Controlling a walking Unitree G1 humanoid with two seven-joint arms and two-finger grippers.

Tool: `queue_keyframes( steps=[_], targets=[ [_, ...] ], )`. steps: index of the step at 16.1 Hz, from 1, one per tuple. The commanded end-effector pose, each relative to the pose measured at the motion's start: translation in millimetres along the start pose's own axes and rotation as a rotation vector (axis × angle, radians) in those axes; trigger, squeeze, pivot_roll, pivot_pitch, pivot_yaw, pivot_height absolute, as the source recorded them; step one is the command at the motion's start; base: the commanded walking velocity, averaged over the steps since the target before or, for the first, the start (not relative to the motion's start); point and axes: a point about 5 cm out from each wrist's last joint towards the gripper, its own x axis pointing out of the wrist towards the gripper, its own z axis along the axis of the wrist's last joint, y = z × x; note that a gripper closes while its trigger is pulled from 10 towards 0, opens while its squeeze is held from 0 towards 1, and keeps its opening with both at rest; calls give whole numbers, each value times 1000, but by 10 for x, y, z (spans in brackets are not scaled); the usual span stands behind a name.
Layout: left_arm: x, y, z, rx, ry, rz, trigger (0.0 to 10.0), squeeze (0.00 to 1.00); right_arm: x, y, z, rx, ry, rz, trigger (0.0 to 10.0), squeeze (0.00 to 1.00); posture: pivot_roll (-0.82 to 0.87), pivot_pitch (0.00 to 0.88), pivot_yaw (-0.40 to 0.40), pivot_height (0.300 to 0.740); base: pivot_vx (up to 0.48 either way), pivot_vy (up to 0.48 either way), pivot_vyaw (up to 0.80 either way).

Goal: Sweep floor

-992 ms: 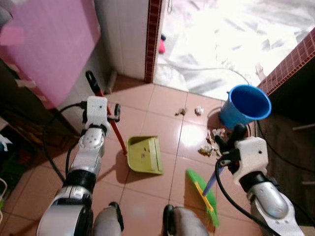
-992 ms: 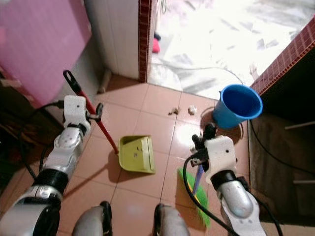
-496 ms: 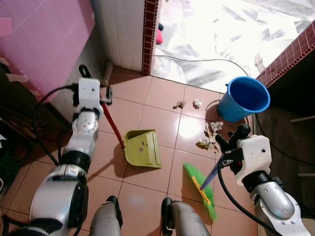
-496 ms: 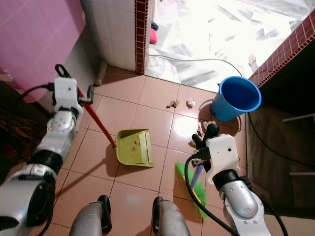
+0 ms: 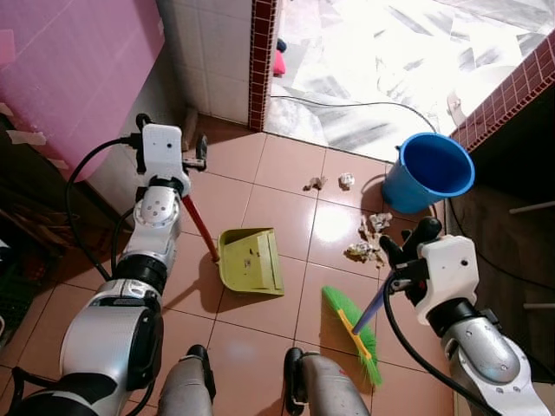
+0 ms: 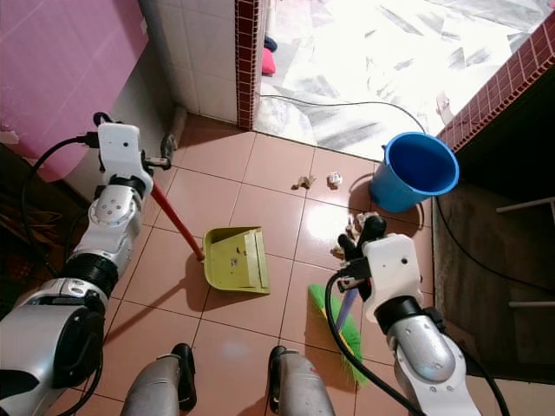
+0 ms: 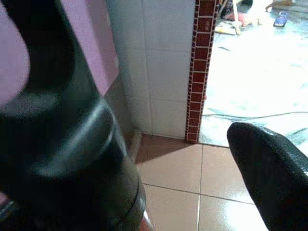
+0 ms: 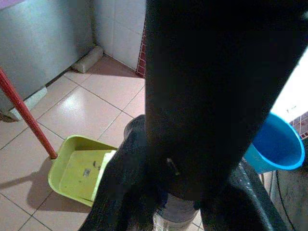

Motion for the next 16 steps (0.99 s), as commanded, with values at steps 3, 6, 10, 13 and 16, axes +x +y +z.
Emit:
queue_keyframes(
  steps=[3, 6, 10, 13, 16],
  targets=[
    [3, -15, -11, -13, 5, -7, 7529, 0, -51, -82, -104, -30, 63, -30, 10000, 0, -275, 281, -92, 740, 0, 0, 0],
    [16, 10, 3, -11, 4, 8, 0, 0, -29, -72, -107, -30, 63, -26, 10000, 0, -272, 277, -91, 740, 0, 0, 0],
    [21, 49, 17, -8, -5, 9, 0, 0, -3, -54, -126, -30, 64, -20, 10000, 0, -262, 266, -92, 740, 0, 0, 0],
    [21, 62, 11, -7, -3, 7, 0, 0, 10, -53, -134, -31, 63, -19, 10000, 0, -265, 261, -90, 740, 0, 0, 0],
    [33, 60, 28, 3, -6, -9, 0, 0, 21, -65, -146, -34, 63, -25, 10000, 0, -264, 254, -85, 740, 0, 0, 0]
  ],
)
